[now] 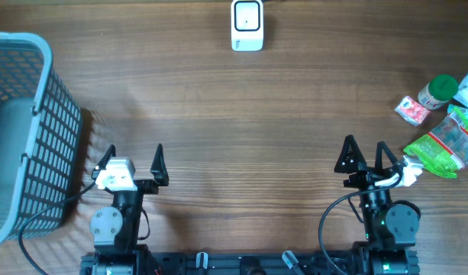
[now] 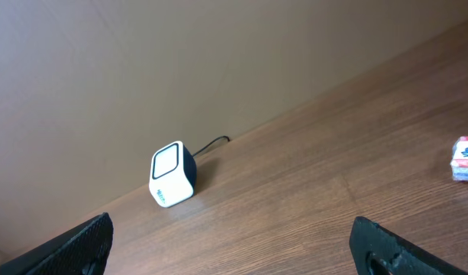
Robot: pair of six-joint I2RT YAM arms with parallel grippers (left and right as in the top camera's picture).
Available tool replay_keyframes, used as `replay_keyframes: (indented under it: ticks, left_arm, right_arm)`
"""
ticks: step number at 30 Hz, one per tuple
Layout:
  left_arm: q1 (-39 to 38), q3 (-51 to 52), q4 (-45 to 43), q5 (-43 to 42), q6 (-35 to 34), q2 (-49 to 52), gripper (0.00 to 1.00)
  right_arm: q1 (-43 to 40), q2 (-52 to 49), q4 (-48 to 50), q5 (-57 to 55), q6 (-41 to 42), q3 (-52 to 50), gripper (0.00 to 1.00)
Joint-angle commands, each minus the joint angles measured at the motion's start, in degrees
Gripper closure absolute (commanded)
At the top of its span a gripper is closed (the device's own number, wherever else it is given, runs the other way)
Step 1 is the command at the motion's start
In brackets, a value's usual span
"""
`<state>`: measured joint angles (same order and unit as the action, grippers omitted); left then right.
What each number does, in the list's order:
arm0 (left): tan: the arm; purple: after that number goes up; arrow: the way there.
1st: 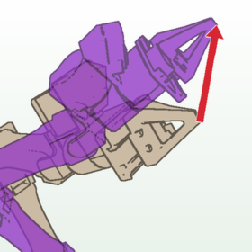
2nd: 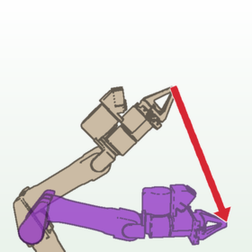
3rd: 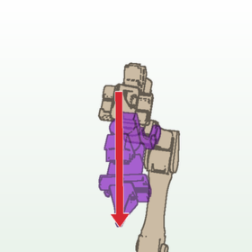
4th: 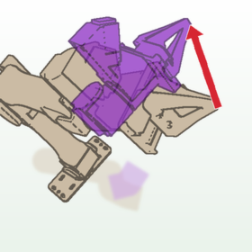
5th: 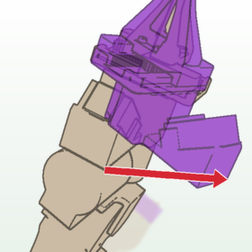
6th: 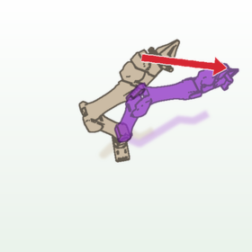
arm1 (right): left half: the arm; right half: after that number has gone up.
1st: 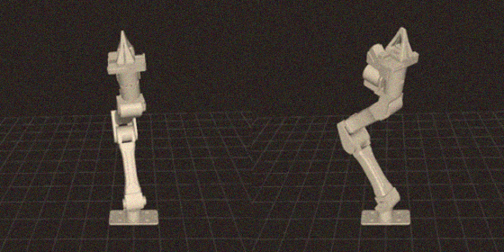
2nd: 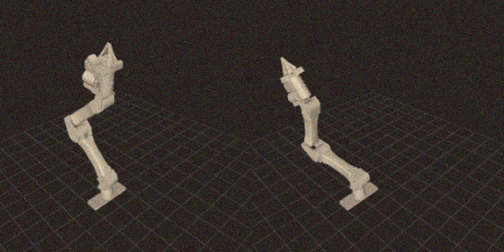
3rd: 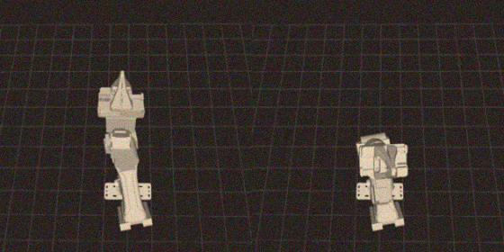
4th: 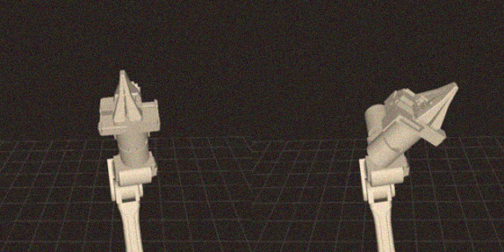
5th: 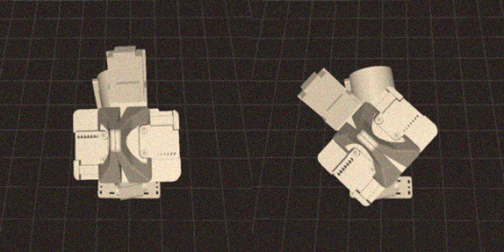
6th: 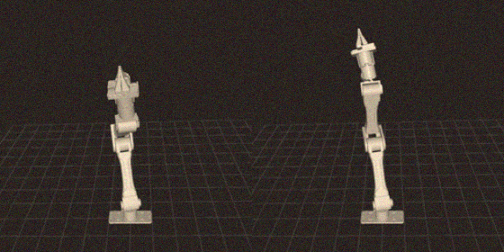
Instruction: Scan the item barcode
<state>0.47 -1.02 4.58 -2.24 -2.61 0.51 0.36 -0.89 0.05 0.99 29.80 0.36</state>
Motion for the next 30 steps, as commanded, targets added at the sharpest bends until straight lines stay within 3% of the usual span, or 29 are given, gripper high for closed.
replay_keyframes:
  ticks: [1, 30]
  left_arm:
    - [-0.04, 0.70, -0.39, -0.66, -1.25, -0.31, 0.00]
    - [0.98, 0.70, -0.39, -0.66, -1.25, -0.24, 0.00]
  right_arm:
    - [0.33, 0.68, 0.33, -1.14, 0.37, -0.07, 0.00]
    - [0.33, 0.68, 0.33, -1.14, 0.37, -0.07, 0.00]
